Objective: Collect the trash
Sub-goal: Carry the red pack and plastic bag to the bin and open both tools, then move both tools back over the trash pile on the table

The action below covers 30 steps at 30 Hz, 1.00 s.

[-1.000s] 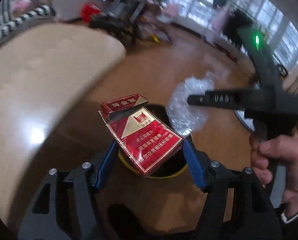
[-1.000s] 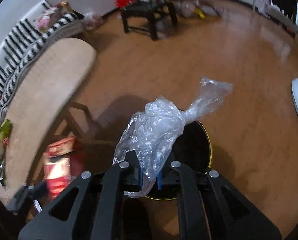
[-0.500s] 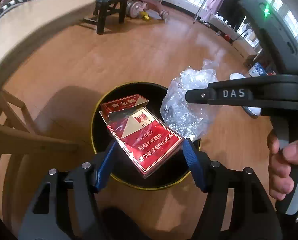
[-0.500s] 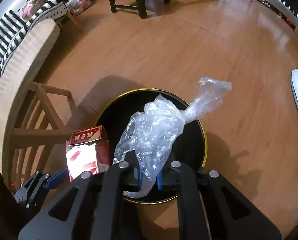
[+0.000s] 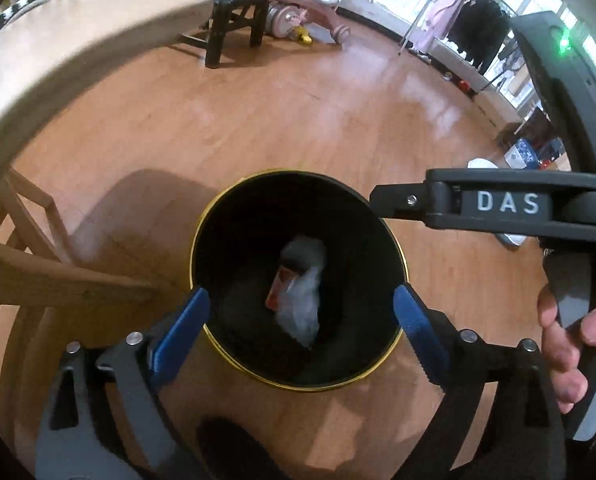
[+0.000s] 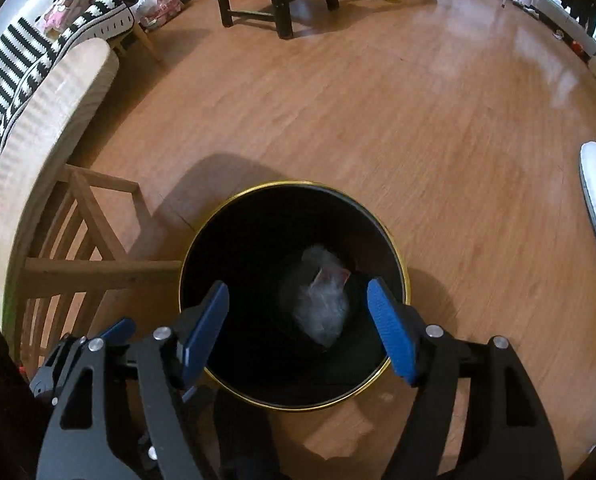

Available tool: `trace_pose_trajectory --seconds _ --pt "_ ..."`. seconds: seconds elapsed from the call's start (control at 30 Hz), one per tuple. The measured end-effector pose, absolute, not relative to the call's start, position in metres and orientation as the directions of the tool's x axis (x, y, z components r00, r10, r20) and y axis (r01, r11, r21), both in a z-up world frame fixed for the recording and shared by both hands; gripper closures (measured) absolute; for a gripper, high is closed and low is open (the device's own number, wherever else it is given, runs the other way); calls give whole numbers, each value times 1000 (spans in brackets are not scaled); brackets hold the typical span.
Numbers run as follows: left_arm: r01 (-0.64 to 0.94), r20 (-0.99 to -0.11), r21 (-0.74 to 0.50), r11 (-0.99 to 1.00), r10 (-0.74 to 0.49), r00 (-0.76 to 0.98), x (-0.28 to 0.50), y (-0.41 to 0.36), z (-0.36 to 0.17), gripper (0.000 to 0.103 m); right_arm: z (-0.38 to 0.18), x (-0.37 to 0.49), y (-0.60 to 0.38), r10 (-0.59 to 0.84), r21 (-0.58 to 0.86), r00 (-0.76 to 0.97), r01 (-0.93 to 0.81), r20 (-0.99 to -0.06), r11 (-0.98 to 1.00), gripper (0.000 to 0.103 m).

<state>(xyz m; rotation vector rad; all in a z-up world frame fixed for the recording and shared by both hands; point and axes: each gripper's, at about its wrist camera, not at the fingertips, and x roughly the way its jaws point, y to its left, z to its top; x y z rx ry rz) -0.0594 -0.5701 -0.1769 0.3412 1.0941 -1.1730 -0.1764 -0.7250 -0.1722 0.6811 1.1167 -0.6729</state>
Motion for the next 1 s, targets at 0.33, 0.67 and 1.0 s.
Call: trace_pose_trajectory --seconds 0.33,0.67,1.0 --pt "879 -776 -280 385 -630 28 -63 -508 -93 10 -59 -168 -674 -326 121 460 710 -826 694 16" --pt "669 -743 -135 731 -521 419 17 -282 -9 7 25 -80 -500 -162 175 725 366 -669 914 14" --pt "284 -777 -139 949 -282 563 76 -70 -7 7 30 21 -316 221 285 693 -24 -686 958 14"
